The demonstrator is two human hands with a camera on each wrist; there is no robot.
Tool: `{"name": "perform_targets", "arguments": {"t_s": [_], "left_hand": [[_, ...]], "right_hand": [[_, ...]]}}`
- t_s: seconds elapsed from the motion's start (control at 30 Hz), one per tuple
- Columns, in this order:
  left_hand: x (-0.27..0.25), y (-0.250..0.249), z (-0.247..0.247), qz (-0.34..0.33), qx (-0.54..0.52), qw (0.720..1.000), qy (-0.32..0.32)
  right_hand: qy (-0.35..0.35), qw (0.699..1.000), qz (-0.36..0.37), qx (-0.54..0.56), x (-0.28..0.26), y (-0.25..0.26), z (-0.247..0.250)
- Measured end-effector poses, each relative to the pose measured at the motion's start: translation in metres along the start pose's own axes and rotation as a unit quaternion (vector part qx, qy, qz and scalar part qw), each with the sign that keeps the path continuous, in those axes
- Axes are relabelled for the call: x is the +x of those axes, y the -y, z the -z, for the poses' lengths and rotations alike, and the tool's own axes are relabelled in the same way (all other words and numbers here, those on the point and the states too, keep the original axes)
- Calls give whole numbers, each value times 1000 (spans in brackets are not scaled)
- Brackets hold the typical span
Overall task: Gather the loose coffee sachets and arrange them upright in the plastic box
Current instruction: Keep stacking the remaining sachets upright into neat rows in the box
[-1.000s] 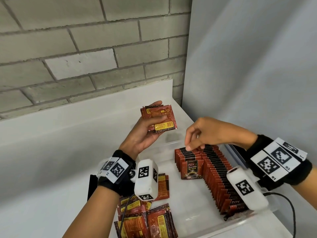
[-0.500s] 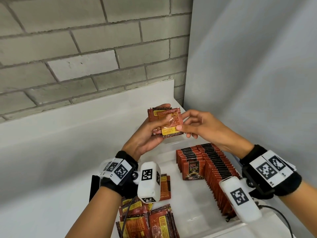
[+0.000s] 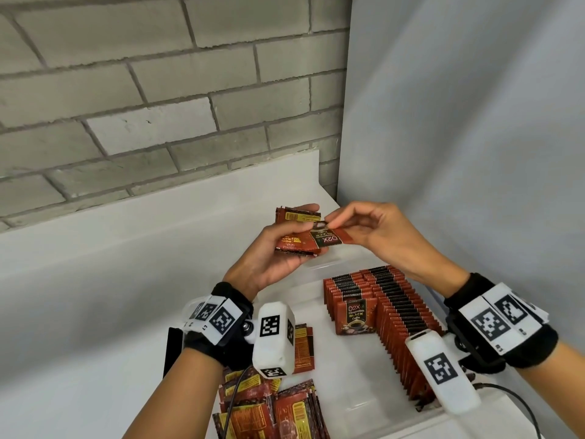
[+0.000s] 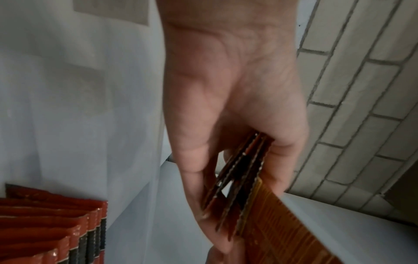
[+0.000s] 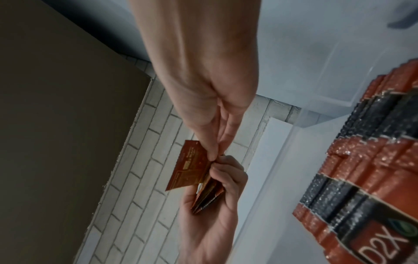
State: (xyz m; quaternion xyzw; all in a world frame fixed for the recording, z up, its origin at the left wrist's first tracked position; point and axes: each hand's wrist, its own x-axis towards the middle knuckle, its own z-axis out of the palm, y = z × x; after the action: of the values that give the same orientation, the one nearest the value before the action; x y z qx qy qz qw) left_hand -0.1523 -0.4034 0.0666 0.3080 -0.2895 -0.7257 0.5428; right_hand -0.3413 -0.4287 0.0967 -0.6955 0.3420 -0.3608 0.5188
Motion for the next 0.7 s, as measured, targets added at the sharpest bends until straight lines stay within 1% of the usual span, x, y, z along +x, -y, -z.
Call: {"name": "perform_targets", "arguments": {"t_s": [0.1,0.13,0.2,0.23,0.27,0.3,0.37,0.43,0.47,0.53,0.6,0.7], "left_hand": [[0,0,-1,-12,9,1000,-6],[0,0,-1,-16,16,1000,-10],[0,0,-1,-24,23,999,-15],[0,1,-2,-31,21,999,-14],[1,1,-2,-38,15,999,-11],[1,1,-2,-47,9,999,-7],[1,1,-2,-63,-2,998,0],[1,1,-2,-73,-5,997,3],[1,1,-2,-76,-5,997,3],[2,1,-2,-80,-6,997,5],[2,0,-2,-79,-6,997,4],[2,0,0,-71,20,997,3]], "right_hand": [[7,1000,-9,-12,-1,-2,0],[-5,1000,-14,-15,-1,-2,0],[-50,998,-24,-15,0,-1,-2],[-72,997,-39,-10,0,0,-3],[-73,995,-65,-6,0,2,-5],[-54,994,-100,-10,-1,3,-6],[30,985,-167,-32,-5,2,-8],[93,976,-194,-16,-10,1,-12],[101,975,-198,-2,-11,0,-12],[83,977,-196,17,-11,0,-9],[45,981,-188,34,-7,-1,-3],[13,983,-171,63,-3,2,6]]}}
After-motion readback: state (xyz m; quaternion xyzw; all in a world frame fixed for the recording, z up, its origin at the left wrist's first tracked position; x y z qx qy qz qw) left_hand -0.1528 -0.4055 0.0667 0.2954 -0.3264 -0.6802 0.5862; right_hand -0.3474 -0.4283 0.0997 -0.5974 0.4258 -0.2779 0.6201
